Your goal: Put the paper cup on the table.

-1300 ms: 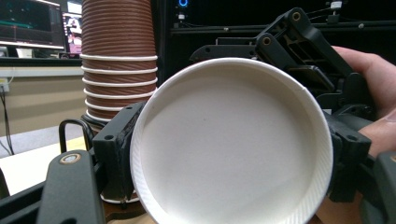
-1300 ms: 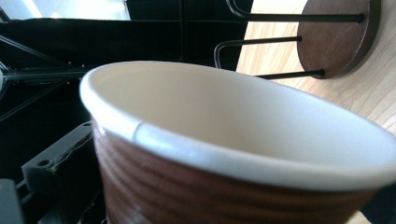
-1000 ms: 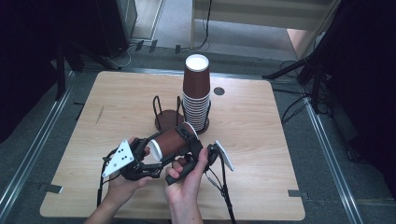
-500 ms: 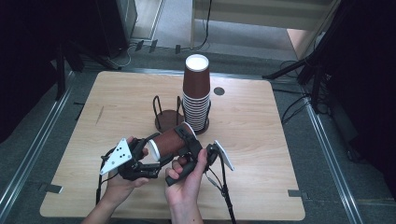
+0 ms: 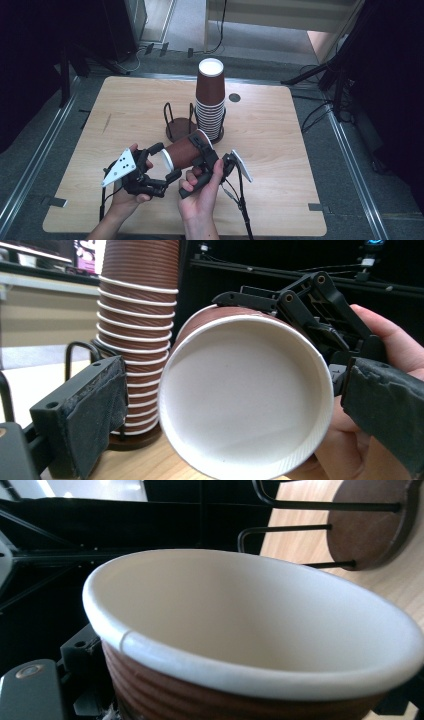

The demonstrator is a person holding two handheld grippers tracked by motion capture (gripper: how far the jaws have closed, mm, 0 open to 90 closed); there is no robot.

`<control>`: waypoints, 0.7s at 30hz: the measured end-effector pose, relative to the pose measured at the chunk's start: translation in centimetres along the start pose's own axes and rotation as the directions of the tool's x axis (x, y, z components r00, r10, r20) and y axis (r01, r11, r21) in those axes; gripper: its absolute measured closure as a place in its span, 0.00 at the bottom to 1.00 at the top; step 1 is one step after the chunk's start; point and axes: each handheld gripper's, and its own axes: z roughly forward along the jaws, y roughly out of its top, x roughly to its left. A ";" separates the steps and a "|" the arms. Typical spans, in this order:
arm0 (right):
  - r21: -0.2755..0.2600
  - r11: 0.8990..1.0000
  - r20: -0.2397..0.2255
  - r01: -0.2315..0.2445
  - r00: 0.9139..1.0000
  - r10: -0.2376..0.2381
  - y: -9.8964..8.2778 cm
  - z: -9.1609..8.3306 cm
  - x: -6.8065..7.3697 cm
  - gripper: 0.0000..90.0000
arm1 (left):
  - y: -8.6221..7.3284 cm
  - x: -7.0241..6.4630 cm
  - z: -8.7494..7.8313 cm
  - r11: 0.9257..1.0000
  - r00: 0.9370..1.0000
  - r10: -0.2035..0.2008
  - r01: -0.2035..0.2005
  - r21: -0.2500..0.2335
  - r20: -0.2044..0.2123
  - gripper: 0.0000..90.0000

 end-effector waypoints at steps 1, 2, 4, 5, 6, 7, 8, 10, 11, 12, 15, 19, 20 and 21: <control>-0.005 1.000 -0.006 0.005 1.000 -0.005 0.1 0.0 0.0 0.12 | 0.0 0.0 -0.1 1.000 1.000 -0.002 0.002 0.001 0.009 0.00; -0.007 1.000 -0.008 0.006 1.000 -0.006 0.3 -0.1 0.0 0.12 | 0.0 0.0 -0.1 1.000 1.000 -0.003 0.003 -0.001 0.011 0.00; -0.020 1.000 -0.012 0.014 1.000 -0.014 0.7 -0.1 0.1 0.12 | 0.0 0.1 -0.2 1.000 1.000 -0.014 0.014 -0.001 0.008 0.00; -0.023 1.000 -0.011 0.015 1.000 -0.015 0.8 -0.2 0.3 0.12 | 0.1 0.2 -0.2 1.000 1.000 -0.018 0.018 -0.001 0.011 0.00; -0.028 0.999 -0.013 0.020 1.000 -0.020 1.0 -0.3 0.3 0.12 | 0.1 0.2 -0.3 1.000 1.000 -0.022 0.022 -0.002 0.009 0.00; -0.034 0.999 -0.013 0.026 1.000 -0.026 1.1 -0.3 0.4 0.12 | 0.1 0.3 -0.3 1.000 1.000 -0.026 0.026 -0.003 0.008 0.00; -0.038 0.999 -0.014 0.033 0.999 -0.034 1.3 -0.5 0.5 0.12 | 0.1 0.3 -0.3 1.000 1.000 -0.029 0.029 -0.004 0.010 0.00; -0.048 0.998 -0.019 0.038 0.999 -0.039 1.5 -0.6 0.5 0.12 | 0.1 0.3 -0.4 0.999 0.999 -0.033 0.033 -0.002 0.013 0.00; -0.055 0.997 -0.019 0.046 0.999 -0.047 1.6 -0.6 0.5 0.12 | 0.2 0.3 -0.5 0.999 0.999 -0.036 0.036 0.000 0.013 0.00; -0.058 0.997 -0.019 0.048 0.999 -0.049 1.7 -0.7 0.5 0.12 | 0.2 0.3 -0.5 0.999 0.999 -0.038 0.038 0.003 0.009 0.00; -0.083 0.994 -0.019 0.074 0.997 -0.075 2.0 -0.8 0.6 0.12 | 0.1 0.0 -0.7 1.000 0.999 -0.002 0.003 0.019 -0.042 0.00; -0.110 0.988 -0.015 0.107 0.994 -0.110 2.4 -0.8 0.5 0.12 | -0.1 -0.3 -0.8 0.999 0.998 0.030 -0.028 0.042 -0.055 0.00; -0.117 0.986 -0.012 0.115 0.993 -0.117 2.5 -0.8 0.5 0.12 | -0.2 -0.2 -0.8 0.999 0.999 0.019 -0.017 0.037 -0.050 0.00; -0.120 0.985 -0.011 0.121 0.992 -0.123 2.6 -0.9 0.4 0.12 | -0.2 -0.1 -0.8 0.999 0.999 0.014 -0.012 0.035 -0.051 0.00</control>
